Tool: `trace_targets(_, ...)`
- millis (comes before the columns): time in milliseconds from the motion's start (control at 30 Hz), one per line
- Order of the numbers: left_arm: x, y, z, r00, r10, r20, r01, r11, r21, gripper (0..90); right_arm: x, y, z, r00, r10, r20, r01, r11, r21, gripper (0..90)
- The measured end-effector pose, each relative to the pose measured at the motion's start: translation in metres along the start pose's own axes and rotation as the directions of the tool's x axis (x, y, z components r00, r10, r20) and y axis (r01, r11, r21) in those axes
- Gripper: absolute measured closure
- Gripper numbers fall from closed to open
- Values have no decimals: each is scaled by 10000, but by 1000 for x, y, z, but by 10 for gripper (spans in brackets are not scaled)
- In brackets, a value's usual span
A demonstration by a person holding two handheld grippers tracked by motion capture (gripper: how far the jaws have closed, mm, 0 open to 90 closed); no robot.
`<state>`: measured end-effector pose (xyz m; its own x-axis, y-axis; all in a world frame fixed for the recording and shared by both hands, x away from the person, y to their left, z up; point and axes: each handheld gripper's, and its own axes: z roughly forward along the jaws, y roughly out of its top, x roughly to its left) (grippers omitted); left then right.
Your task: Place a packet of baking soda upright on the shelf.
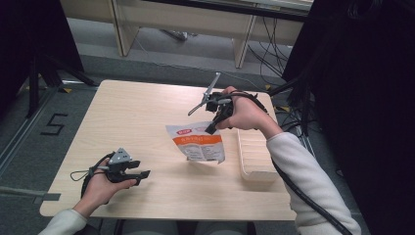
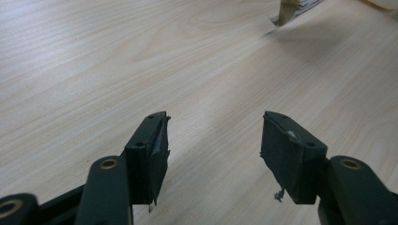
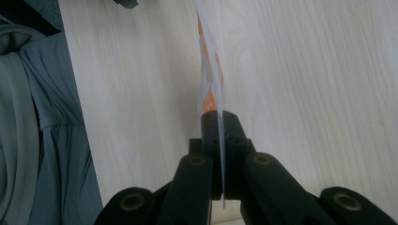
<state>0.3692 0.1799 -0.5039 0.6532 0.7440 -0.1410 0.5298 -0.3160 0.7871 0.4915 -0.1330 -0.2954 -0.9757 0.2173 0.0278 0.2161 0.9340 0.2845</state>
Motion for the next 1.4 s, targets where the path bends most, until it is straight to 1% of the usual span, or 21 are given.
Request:
trace_targets(33,0,0,0,10000,16,-15,-16,10000,13,411,1,-1,-2,9997,255,54,-255,9996,76,900)
trace_targets(100,0,0,0,10000,22,-6,-22,10000,25,410,0,-3,-4,10000,73,66,-73,10000,30,900)
trace_targets(300,0,0,0,10000,29,-12,-29,10000,58,410,0,-10,-14,9993,352,135,-352,9994,38,900)
trace_targets(333,0,0,0,10000,10,-18,-10,10000,51,410,-2,-11,-14,9998,150,125,-150,9999,-24,900)
trace_targets(433,0,0,0,10000,64,-14,-64,9999,101,410,-1,-14,-18,9992,373,159,-374,9993,28,900)
trace_targets(467,0,0,0,10000,65,-13,-64,9999,100,410,-2,-15,-20,9995,239,185,-239,9997,-2,900)
trace_targets(500,0,0,0,10000,73,-7,-73,9999,111,410,-1,-15,-21,9987,494,157,-494,9988,5,900)
trace_targets(533,0,0,0,10000,74,-8,-74,9999,110,410,-2,-16,-22,9994,314,139,-315,9995,46,900)
trace_targets(667,0,0,0,10000,72,-8,-72,9999,94,410,-3,-19,-27,9990,386,231,-388,9992,69,900)
trace_targets(700,1,0,-1,9999,146,-4,-146,9998,158,410,-4,-20,-29,9995,249,172,-250,9997,31,900)
trace_targets(733,1,0,-1,9999,131,-7,-131,9998,150,410,-3,-21,-30,9988,425,231,-427,9991,84,900)
trace_targets(767,1,0,-1,9999,135,-2,-135,9998,162,411,-4,-22,-31,9995,260,197,-261,9997,15,900)
trace_targets(867,0,0,0,9999,105,-8,-105,9998,139,411,-4,-24,-34,9991,404,121,-404,9992,-9,900)
trace_targets(900,1,0,0,9999,107,-9,-107,9998,143,410,-3,-25,-35,9980,607,155,-607,9982,12,900)
trace_targets(1033,0,0,0,10000,43,-22,-43,9999,91,410,-6,-29,-38,9990,420,176,-421,9991,55,900)
trace_targets(1133,0,0,0,10000,51,-34,-51,10000,83,410,-5,-32,-41,9978,618,233,-619,9981,29,900)
trace_targets(1167,-1,0,1,9999,-104,-63,104,9999,-113,410,-5,-32,-42,9976,660,223,-661,9978,38,900)
trace_targets(1200,0,0,0,10000,62,-14,-62,9999,118,410,-6,-33,-43,9984,535,181,-535,9986,-7,900)
trace_targets(1233,0,0,0,10000,64,-23,-64,9999,107,410,-7,-35,-45,9978,564,348,-567,9984,83,900)
trace_targets(1333,0,0,0,10000,78,-41,-78,9999,111,410,-7,-37,-47,9976,666,181,-667,9978,7,900)
trace_targets(1400,0,0,0,9999,103,-60,-102,9999,95,410,-9,-38,-48,9985,432,332,-434,9990,66,900)
